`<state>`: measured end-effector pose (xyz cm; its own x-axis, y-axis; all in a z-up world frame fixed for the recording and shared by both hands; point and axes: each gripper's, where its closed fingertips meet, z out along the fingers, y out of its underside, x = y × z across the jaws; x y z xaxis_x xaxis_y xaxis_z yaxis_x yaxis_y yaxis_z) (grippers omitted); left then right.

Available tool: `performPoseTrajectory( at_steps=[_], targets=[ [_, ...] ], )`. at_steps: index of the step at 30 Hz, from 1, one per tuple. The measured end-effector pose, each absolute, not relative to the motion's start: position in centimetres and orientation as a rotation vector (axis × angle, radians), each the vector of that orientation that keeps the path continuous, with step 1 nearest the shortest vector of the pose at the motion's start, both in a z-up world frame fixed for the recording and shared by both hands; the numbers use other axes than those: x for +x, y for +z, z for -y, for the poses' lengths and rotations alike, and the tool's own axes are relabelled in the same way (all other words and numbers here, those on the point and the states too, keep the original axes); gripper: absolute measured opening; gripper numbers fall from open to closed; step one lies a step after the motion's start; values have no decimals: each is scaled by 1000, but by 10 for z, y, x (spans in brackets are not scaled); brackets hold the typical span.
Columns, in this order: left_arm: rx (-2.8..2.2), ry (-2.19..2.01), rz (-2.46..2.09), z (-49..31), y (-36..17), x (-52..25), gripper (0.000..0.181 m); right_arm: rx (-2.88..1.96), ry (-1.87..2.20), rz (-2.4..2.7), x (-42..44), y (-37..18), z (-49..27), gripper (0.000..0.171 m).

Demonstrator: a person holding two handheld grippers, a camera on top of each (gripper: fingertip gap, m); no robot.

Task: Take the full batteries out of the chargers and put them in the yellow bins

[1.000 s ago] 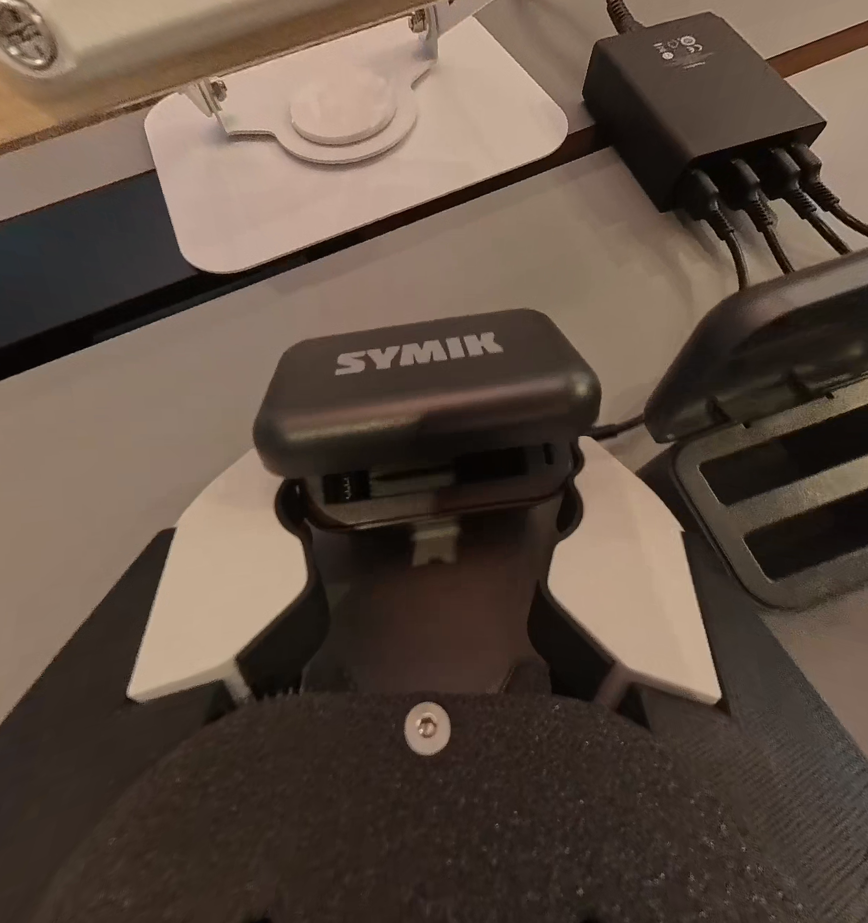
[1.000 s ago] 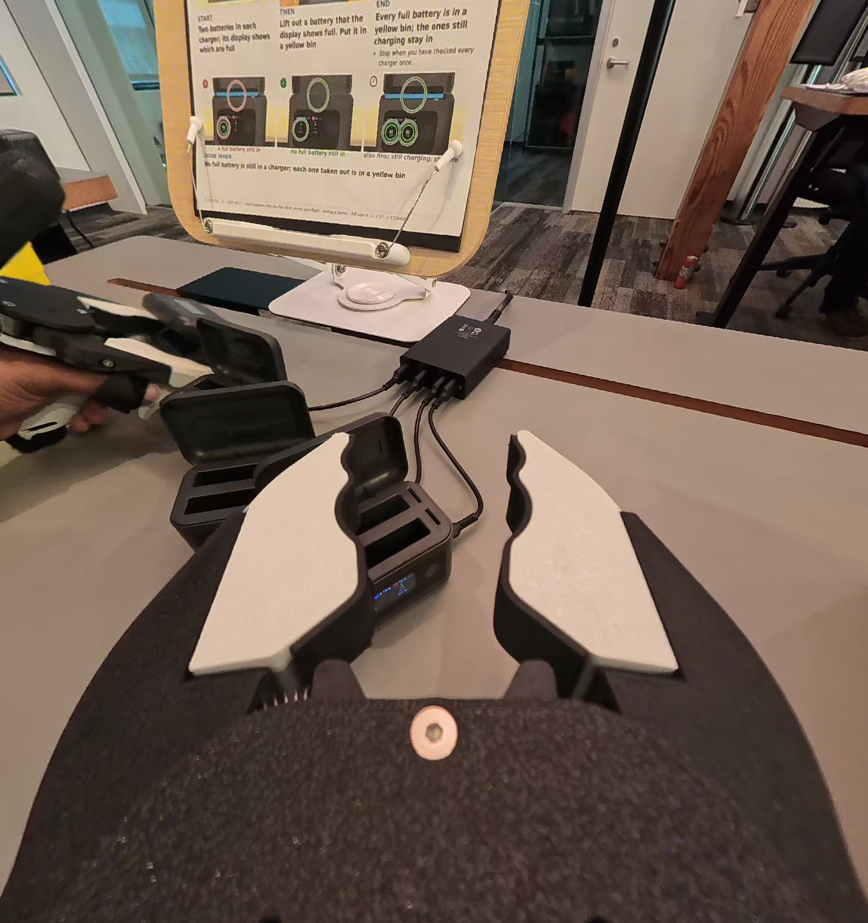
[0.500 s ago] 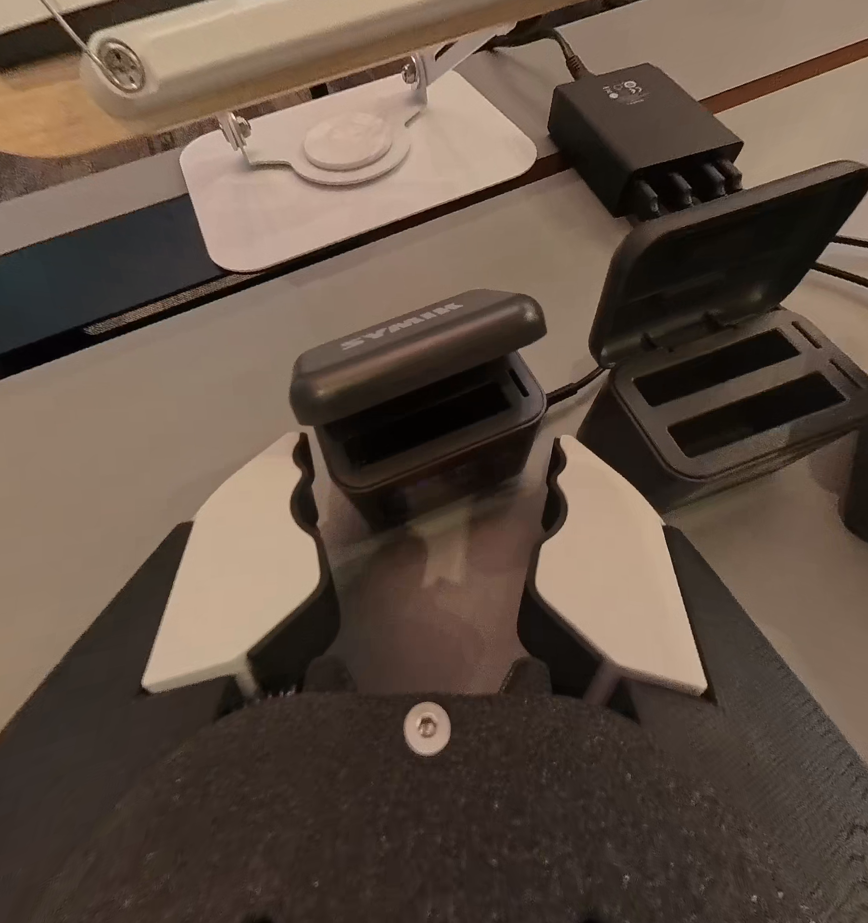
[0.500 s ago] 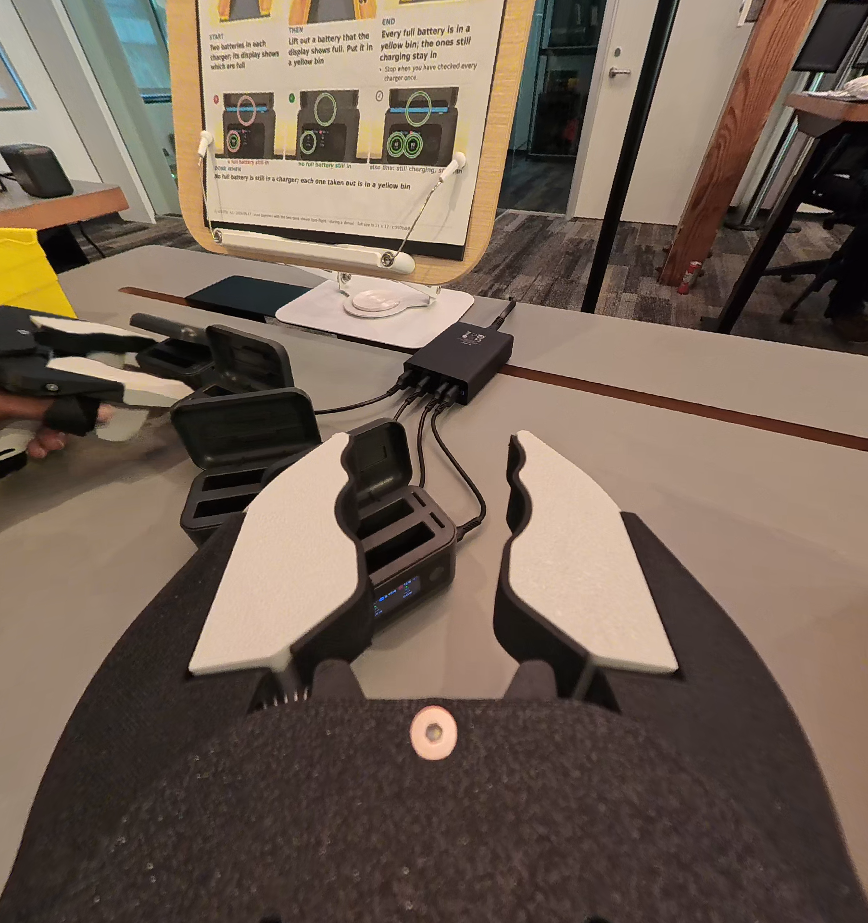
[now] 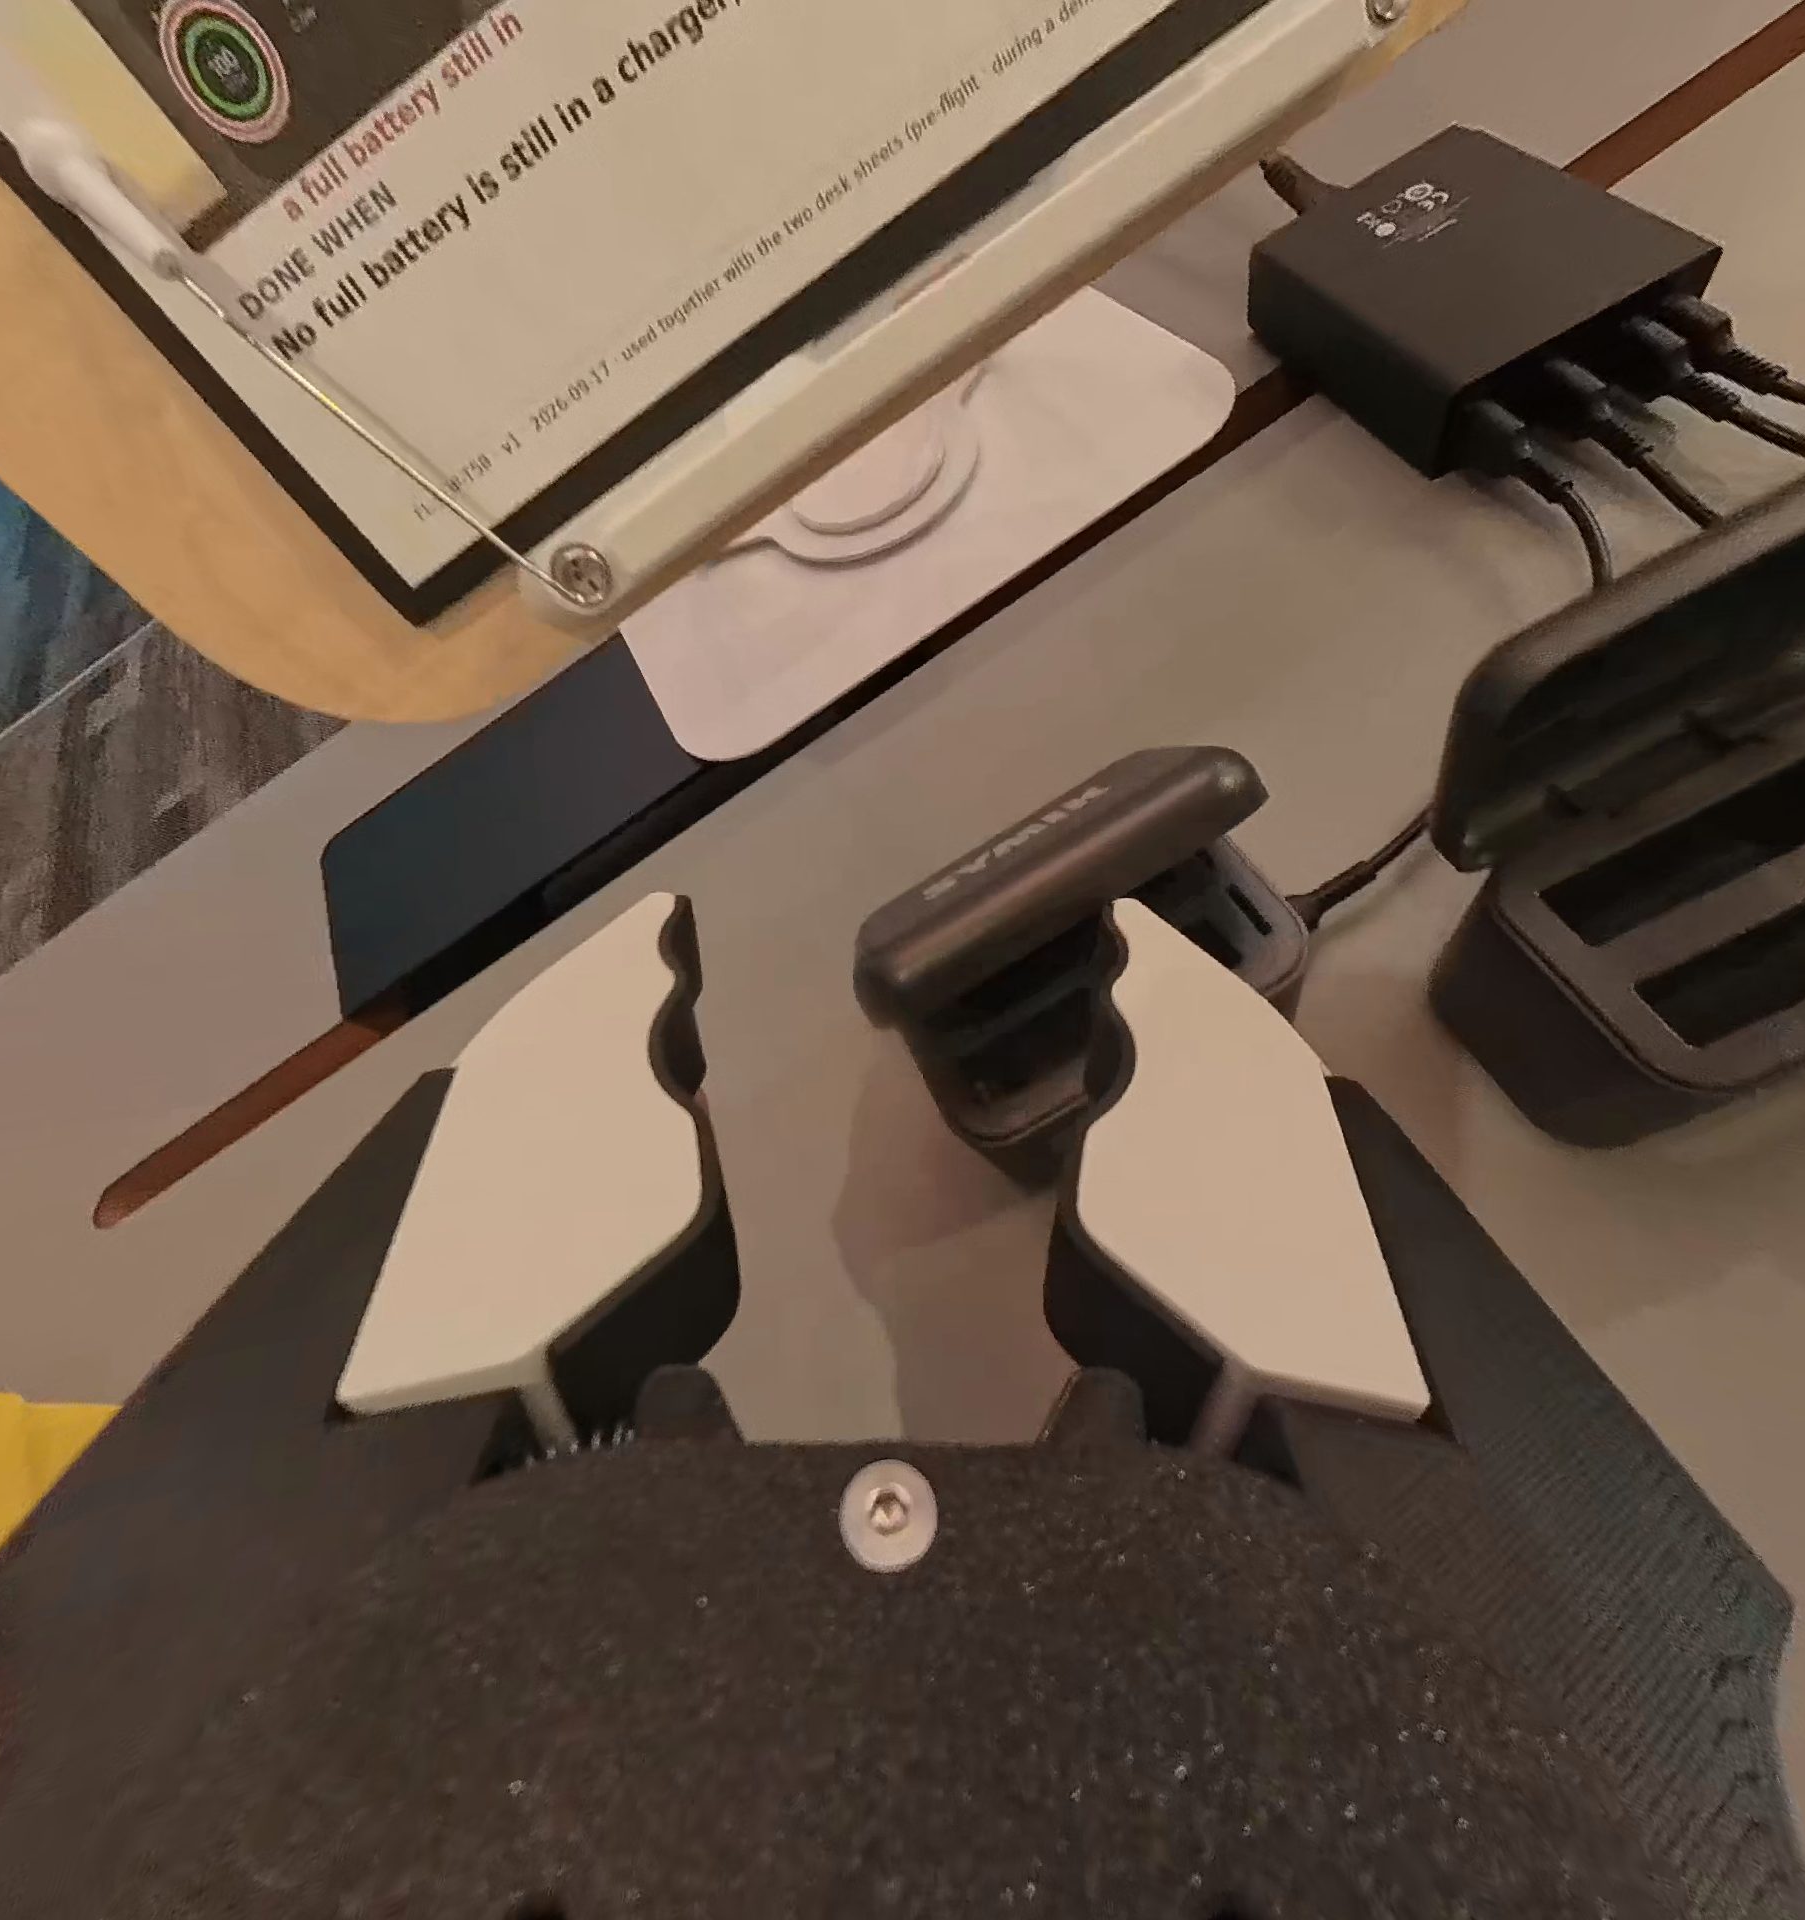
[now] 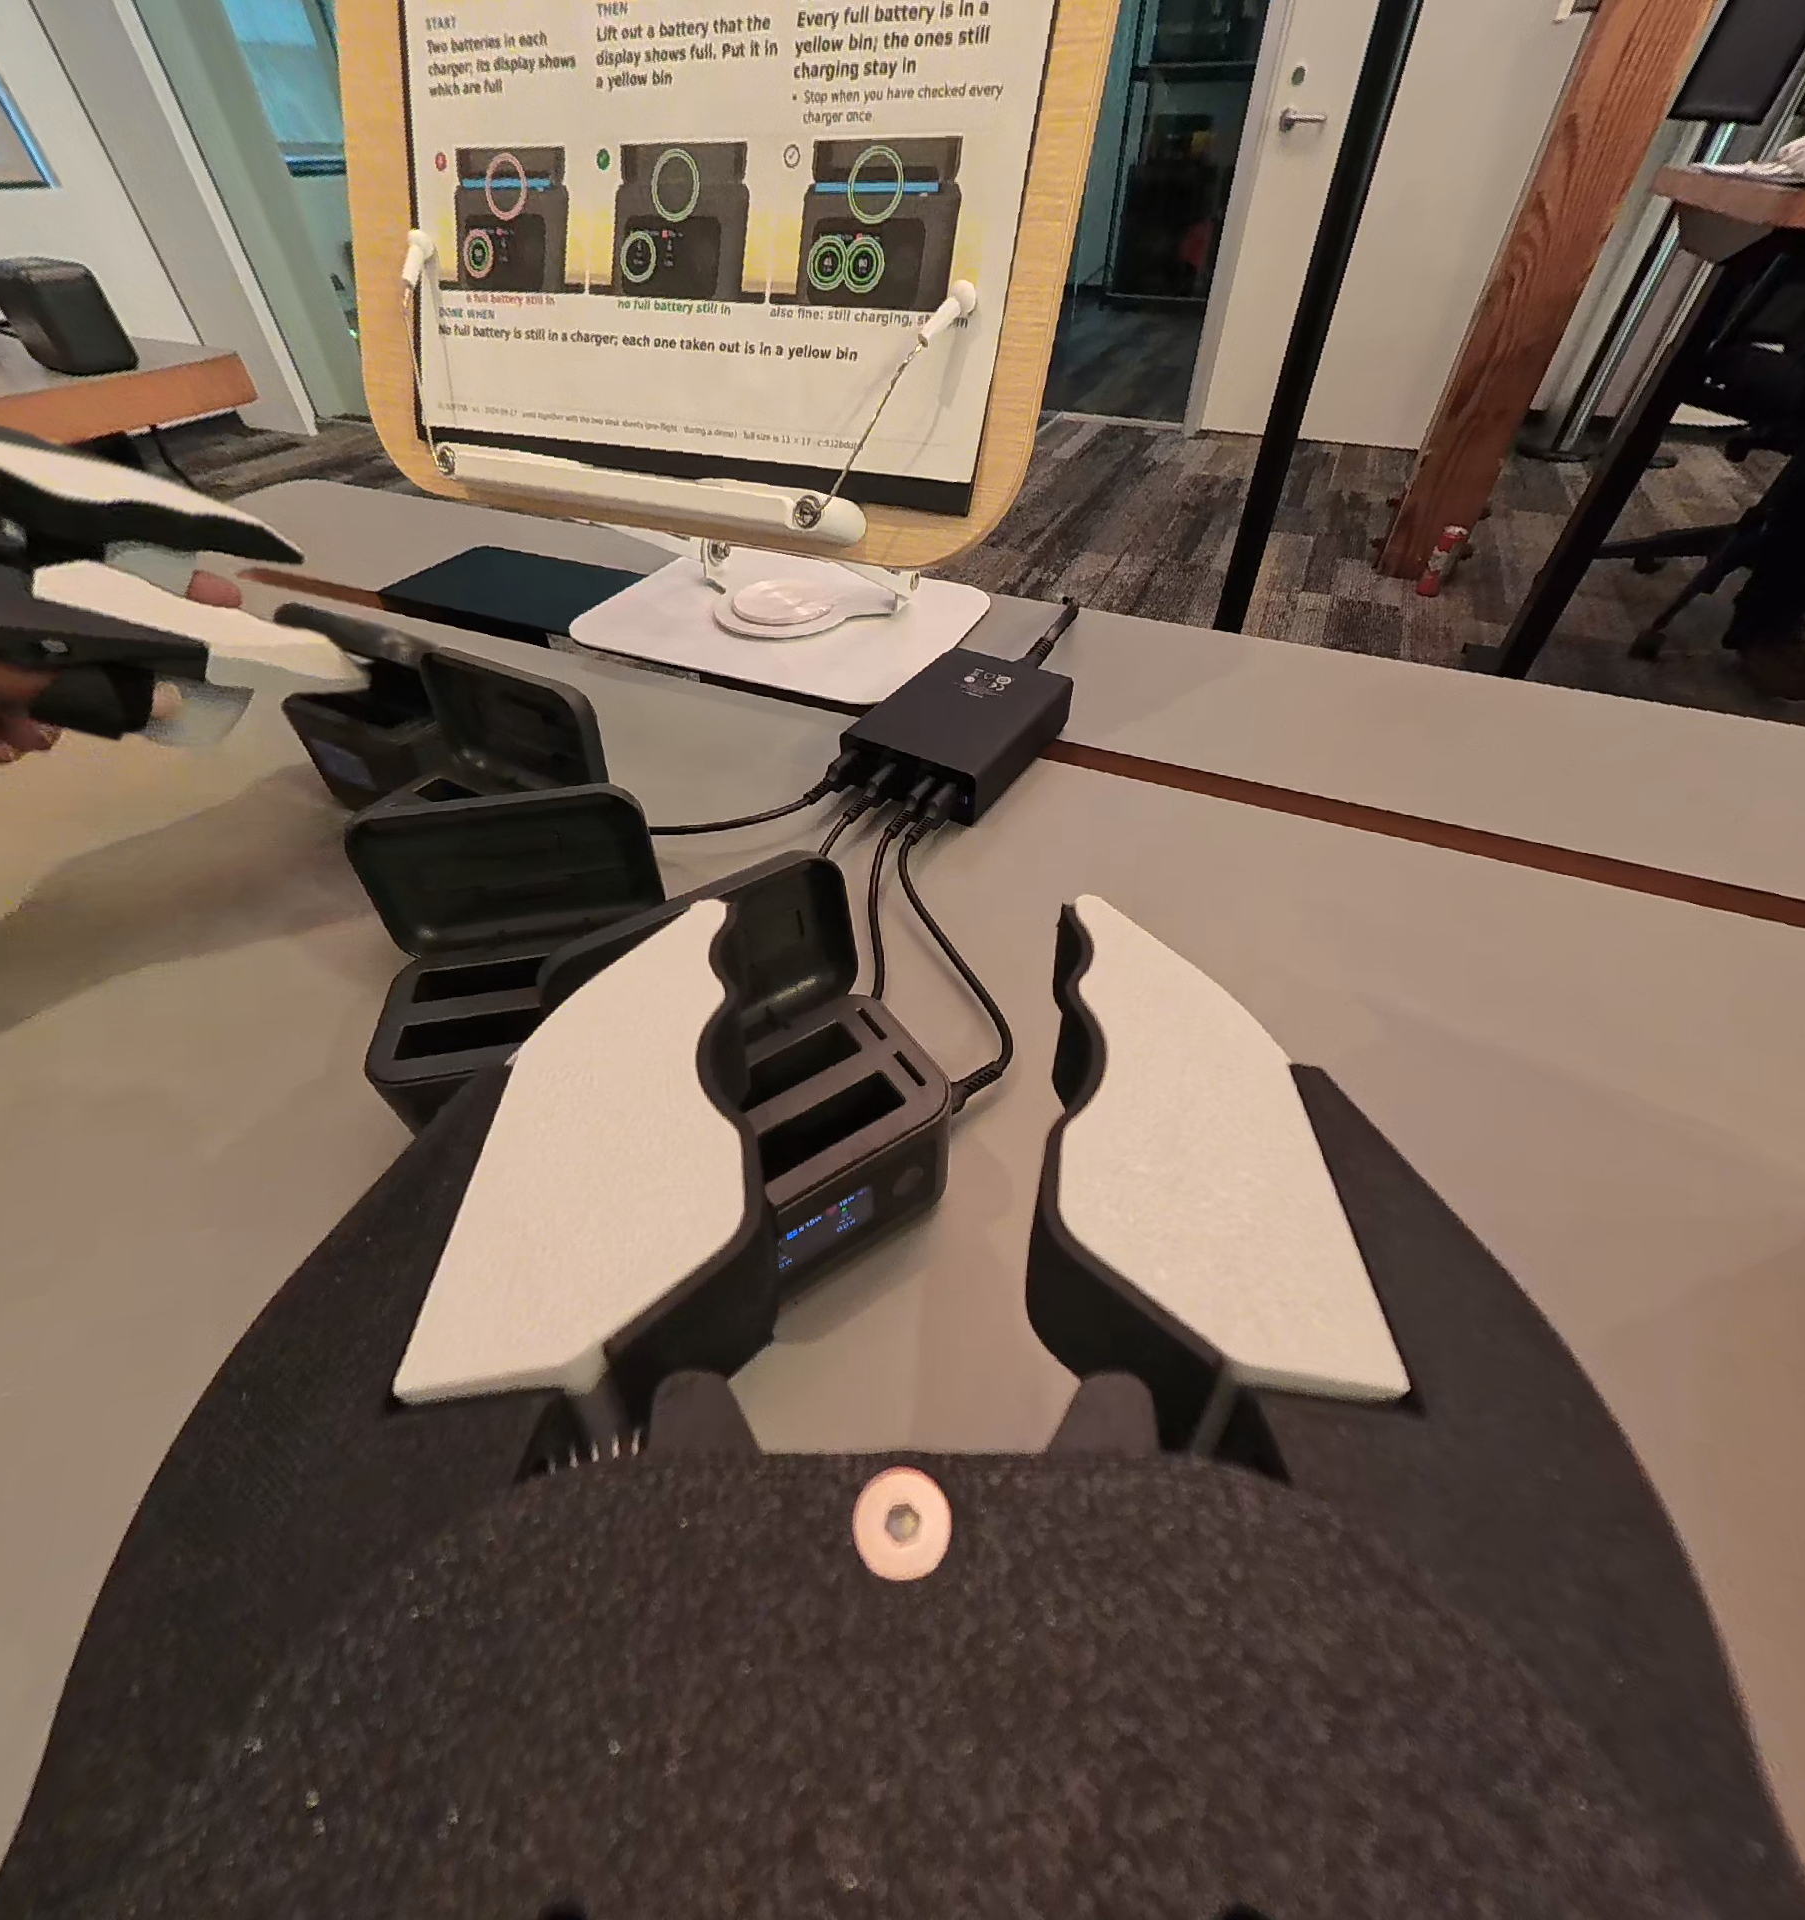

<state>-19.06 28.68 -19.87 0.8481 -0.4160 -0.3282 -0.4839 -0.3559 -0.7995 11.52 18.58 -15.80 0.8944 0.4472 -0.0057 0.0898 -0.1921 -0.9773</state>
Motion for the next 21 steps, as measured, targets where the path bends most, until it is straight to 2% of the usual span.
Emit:
performPoseTrajectory(
  at_steps=[11,17,21],
  targets=[
    [-2010,121,-513,-313,-185,-195,60,-1753,341,420,114,-159,-186,56],
    [-1971,-36,-398,-286,-183,-197,60,-1735,351,414,113,-154,-185,57],
    [-1835,-119,-321,-251,-164,-198,49,-1720,357,417,109,-151,-182,56]
  ],
)
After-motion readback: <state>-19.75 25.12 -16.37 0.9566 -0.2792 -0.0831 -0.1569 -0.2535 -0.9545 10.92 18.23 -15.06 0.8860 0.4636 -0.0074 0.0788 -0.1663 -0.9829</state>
